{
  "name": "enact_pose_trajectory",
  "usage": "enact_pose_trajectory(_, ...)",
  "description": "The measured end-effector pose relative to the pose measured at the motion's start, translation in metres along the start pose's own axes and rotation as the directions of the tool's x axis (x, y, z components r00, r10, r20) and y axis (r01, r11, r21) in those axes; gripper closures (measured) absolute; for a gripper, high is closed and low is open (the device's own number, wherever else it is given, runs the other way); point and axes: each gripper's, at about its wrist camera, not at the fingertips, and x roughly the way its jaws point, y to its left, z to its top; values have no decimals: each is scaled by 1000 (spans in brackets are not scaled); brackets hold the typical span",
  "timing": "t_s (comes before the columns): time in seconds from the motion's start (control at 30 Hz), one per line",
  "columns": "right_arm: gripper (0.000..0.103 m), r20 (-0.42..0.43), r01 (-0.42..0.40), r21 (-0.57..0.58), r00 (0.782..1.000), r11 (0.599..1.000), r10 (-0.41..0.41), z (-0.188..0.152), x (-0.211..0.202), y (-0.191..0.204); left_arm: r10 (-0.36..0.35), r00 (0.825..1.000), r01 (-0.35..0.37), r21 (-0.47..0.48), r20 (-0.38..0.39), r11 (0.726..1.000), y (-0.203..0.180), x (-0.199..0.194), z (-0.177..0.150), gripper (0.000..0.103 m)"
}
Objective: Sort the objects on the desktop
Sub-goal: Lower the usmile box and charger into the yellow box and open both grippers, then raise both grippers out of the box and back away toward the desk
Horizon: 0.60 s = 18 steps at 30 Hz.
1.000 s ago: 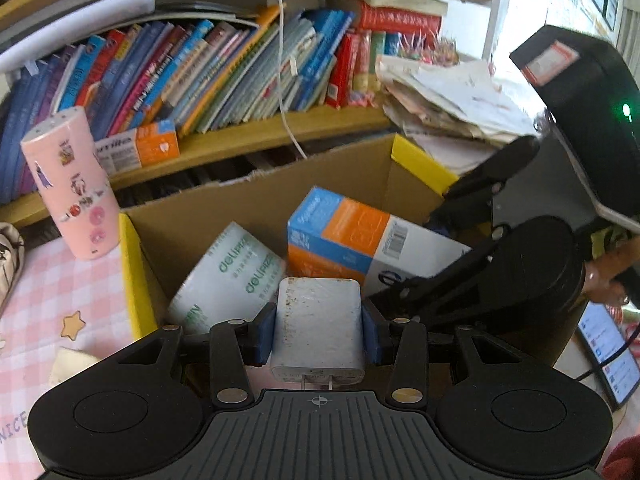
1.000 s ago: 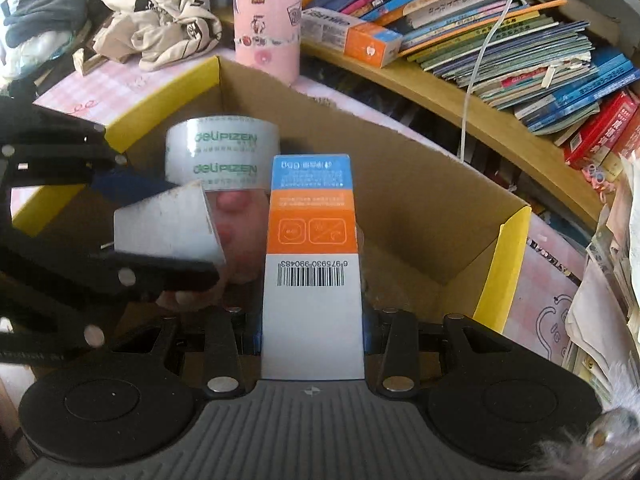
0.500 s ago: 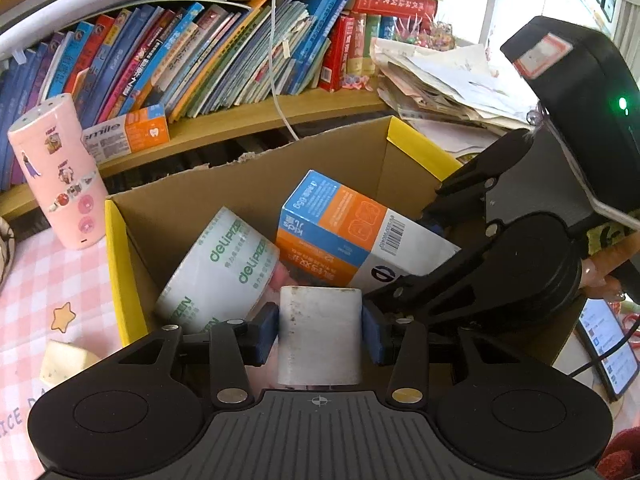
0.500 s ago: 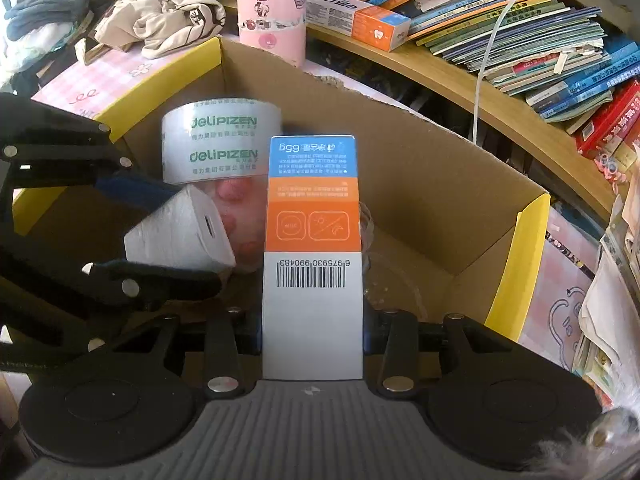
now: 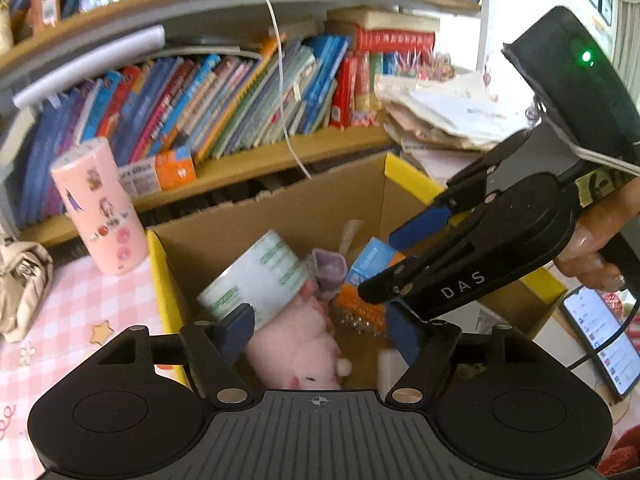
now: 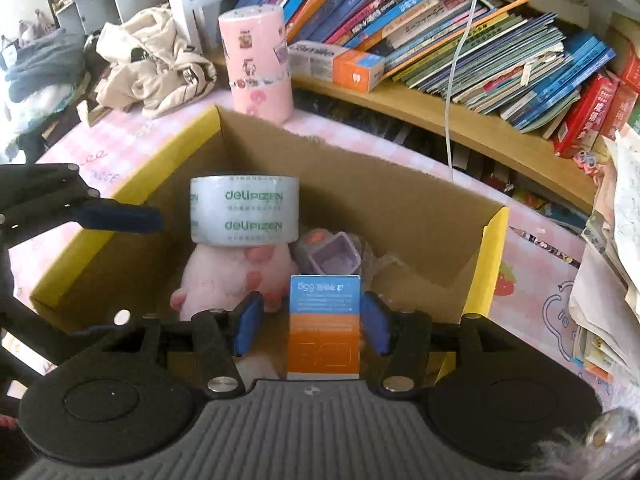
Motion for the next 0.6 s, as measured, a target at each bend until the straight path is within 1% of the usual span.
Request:
enact_pose_trajectory(0.17,43,33,9,1,999,1000,-9,-5,-14,9,28,998,-28,-7,54,1000,0,-24,-2,25)
enact_pose_trajectory(0.33,42,84,37,38,996,999,-40,-10,-30,17,62,994,-60,-32,94,998,3,-47,-8,19)
enact_pose_trajectory(0.5,41,135,63,71,988,995,-72,-17,-45,26,88,991,-81,-74,105,994,9,-68,-21,19)
enact_pose_trajectory(0.6,38,169,85,79,981,993,-97,-22,-54,35,110,988,-100,-94,110,991,13,-81,-28,19)
